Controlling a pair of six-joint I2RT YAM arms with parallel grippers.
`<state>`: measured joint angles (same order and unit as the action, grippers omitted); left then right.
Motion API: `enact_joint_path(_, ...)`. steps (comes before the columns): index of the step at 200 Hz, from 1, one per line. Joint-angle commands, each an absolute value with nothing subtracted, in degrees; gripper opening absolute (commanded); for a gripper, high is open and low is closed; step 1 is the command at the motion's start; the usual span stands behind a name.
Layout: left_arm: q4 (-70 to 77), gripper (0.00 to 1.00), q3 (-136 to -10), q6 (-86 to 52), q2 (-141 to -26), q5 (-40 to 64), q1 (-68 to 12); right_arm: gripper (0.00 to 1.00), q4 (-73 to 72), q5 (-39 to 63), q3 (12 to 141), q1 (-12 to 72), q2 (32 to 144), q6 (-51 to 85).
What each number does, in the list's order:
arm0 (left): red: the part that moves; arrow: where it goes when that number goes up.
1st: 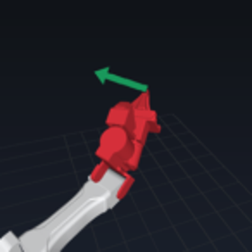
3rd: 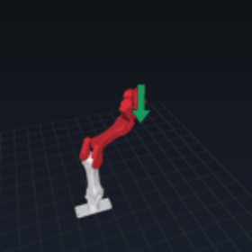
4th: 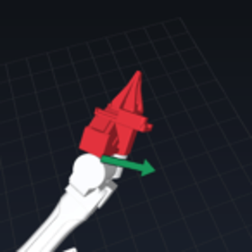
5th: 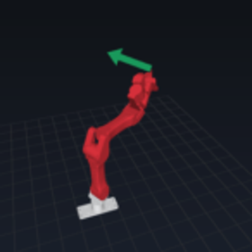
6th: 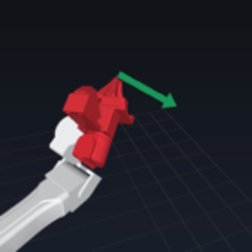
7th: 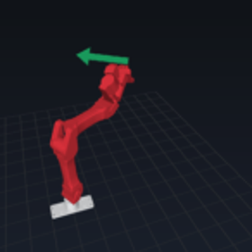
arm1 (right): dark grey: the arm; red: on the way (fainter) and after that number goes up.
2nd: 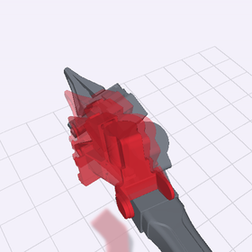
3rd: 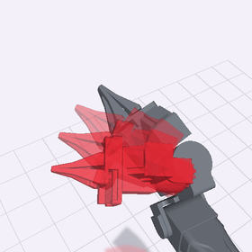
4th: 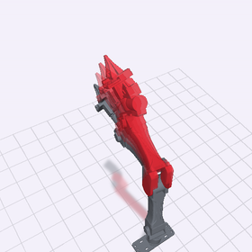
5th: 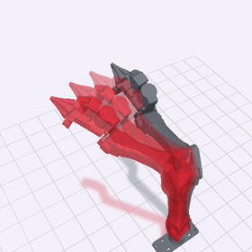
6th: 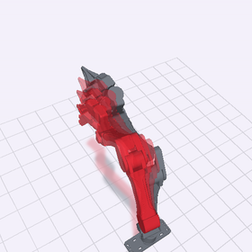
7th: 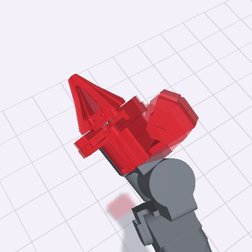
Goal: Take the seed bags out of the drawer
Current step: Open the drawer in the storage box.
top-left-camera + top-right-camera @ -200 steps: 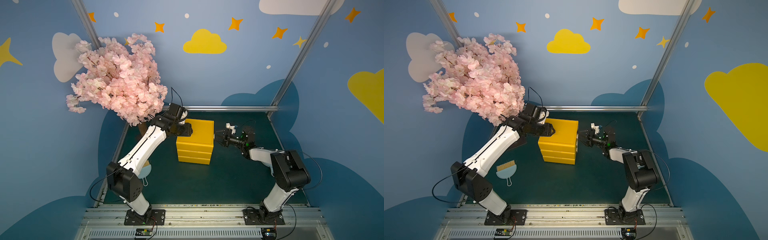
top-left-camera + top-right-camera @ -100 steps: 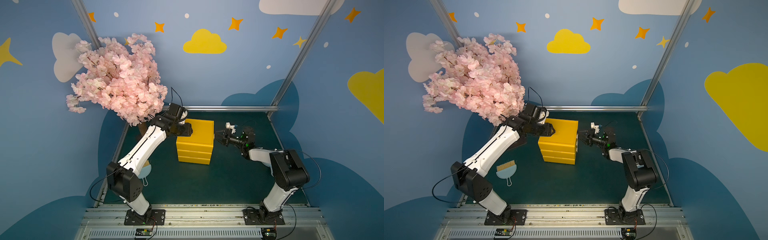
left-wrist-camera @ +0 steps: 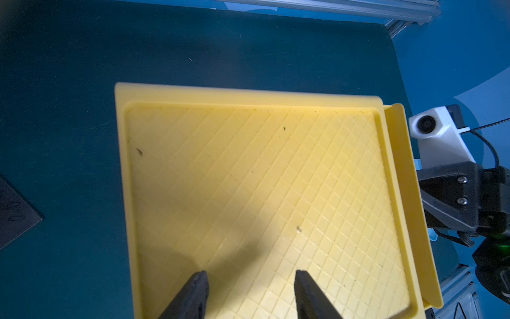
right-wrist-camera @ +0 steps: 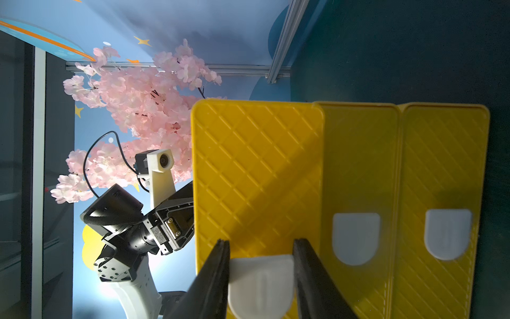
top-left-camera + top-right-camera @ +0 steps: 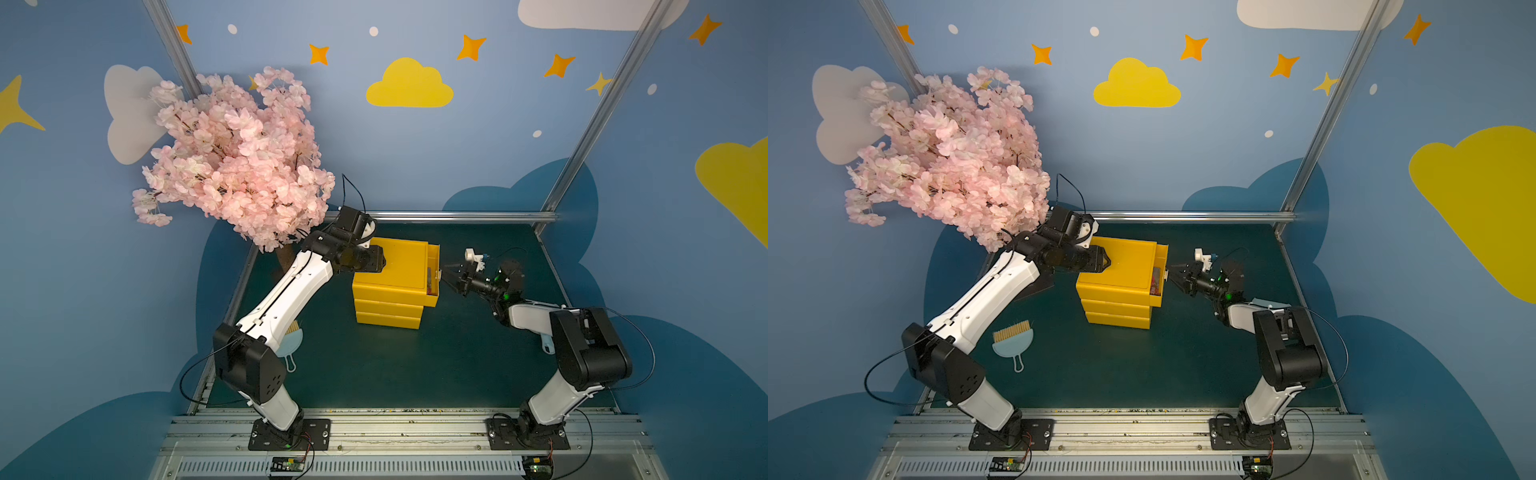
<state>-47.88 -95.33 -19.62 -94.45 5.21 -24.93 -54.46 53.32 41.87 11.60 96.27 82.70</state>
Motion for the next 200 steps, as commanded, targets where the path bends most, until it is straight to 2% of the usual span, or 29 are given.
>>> enact_joint_path(1,-49.7,0.56,-93.7,-19.3,-95.4,5.3,-25.1,0.27,-54.2,56.3,40.2,9.7,94.4,82.3)
enact_joint_path(60,-49.4,0.56,-93.5,-19.5,-95.5,5.3,-25.1,0.27,-51.1,58.7,38.9,5.4,91.0,80.7)
enact_joint_path(140,-49.0,0.55,-92.8,-19.4,-95.6,5.4,-25.0,0.27,-37.0,59.8,39.6,2.1,85.8,72.9)
enact_joint_path(200,-48.5,0.55,-92.2,-19.4,-95.6,5.8,-24.8,0.27,-35.2,60.5,39.9,0.3,85.9,71.6)
